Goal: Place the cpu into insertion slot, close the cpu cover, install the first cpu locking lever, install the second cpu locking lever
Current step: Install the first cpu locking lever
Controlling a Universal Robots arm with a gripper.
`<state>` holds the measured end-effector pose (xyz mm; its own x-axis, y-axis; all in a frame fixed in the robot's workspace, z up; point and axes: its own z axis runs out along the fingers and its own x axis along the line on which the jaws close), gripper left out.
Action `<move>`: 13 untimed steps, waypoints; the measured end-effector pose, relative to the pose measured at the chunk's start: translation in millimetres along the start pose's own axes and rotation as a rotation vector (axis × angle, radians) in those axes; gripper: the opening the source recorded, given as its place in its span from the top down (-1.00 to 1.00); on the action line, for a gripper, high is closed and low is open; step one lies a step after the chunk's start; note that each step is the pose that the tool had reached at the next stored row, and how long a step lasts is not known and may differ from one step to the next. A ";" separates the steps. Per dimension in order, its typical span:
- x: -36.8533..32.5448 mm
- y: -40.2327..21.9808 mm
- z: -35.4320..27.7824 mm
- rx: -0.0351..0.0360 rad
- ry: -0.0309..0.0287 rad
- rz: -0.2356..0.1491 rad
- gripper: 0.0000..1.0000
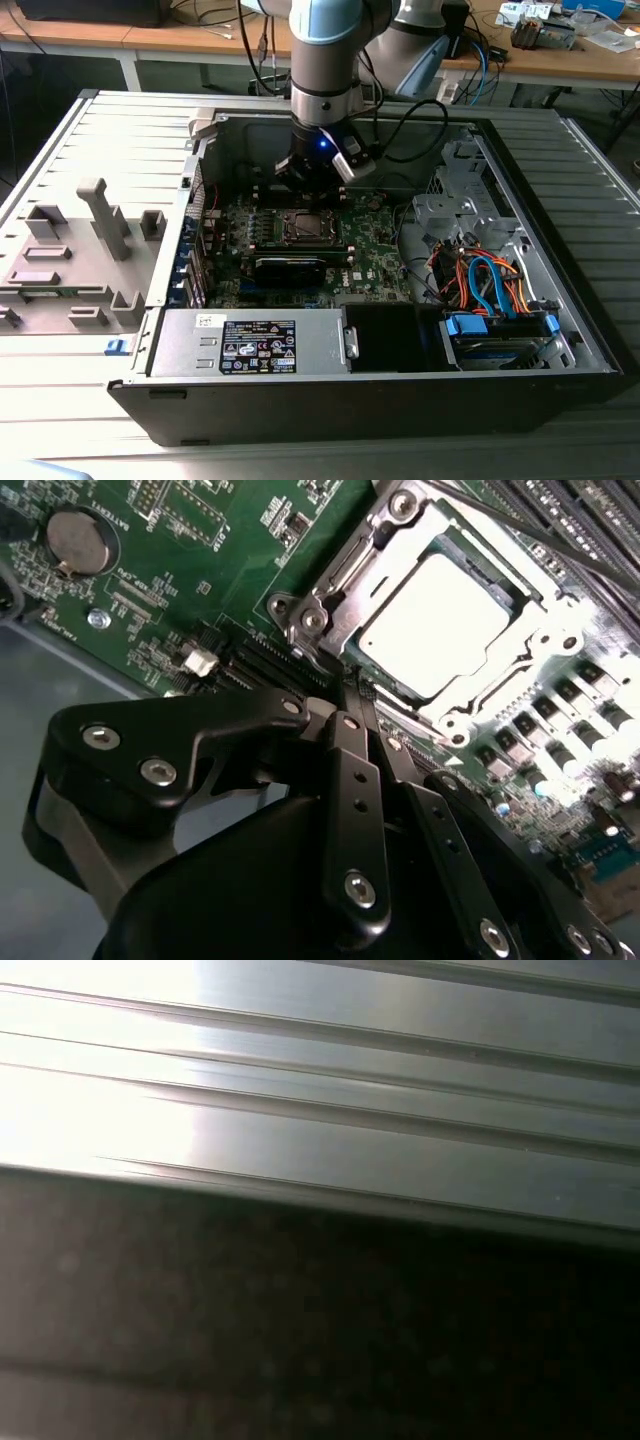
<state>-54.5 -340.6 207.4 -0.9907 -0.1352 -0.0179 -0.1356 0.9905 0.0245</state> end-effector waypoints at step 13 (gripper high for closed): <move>0.8 -6.5 -9.3 0.0000 0.0000 0.000 0.79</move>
<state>-54.5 -347.3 216.5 -0.9907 -0.1352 -0.0179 -0.1356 0.9905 0.0245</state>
